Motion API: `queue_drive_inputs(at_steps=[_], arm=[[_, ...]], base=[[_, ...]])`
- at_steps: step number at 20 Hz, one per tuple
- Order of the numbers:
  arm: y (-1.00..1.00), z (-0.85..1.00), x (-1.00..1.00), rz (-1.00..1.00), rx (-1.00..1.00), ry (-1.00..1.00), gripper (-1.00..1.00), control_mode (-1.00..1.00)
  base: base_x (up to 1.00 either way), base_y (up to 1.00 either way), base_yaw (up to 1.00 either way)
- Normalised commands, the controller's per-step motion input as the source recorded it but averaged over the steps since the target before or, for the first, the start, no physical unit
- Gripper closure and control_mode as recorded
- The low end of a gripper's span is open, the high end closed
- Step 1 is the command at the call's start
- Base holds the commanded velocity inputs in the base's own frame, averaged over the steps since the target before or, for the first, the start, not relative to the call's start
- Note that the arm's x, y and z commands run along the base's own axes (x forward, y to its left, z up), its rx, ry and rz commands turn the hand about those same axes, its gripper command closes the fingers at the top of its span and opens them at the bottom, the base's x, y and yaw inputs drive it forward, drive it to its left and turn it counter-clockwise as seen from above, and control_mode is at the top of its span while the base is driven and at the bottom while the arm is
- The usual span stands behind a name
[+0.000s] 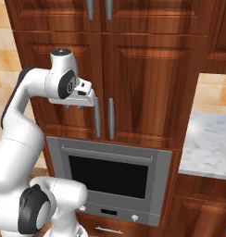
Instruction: Open the cabinet and setup a tea strainer by placing it in the bowl upright.
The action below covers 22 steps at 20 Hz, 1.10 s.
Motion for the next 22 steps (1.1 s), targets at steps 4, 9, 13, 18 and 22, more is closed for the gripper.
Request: queue_drive_inputs(at_steps=[4, 9, 13, 18, 22], arm=[[0.00, 0.00, -0.05, 0.00, 0.00, 0.00, -1.00, -1.00], [0.00, 0.00, -0.07, 0.00, 0.00, 0.00, -1.00, -1.00], [0.00, 0.00, -0.11, 0.00, 0.00, 0.00, -1.00, -1.00], [0.00, 0.00, -0.07, 0.00, 0.00, 0.00, -1.00, 1.00], [0.00, 0.00, 0.00, 0.00, 0.00, 0.00, -1.00, 1.00]], base=[[0.00, 0.00, 0.00], [0.00, 0.00, 0.00], [0.00, 0.00, 0.00], [-0.11, -0.01, 0.00], [-0.35, -0.16, 0.00]])
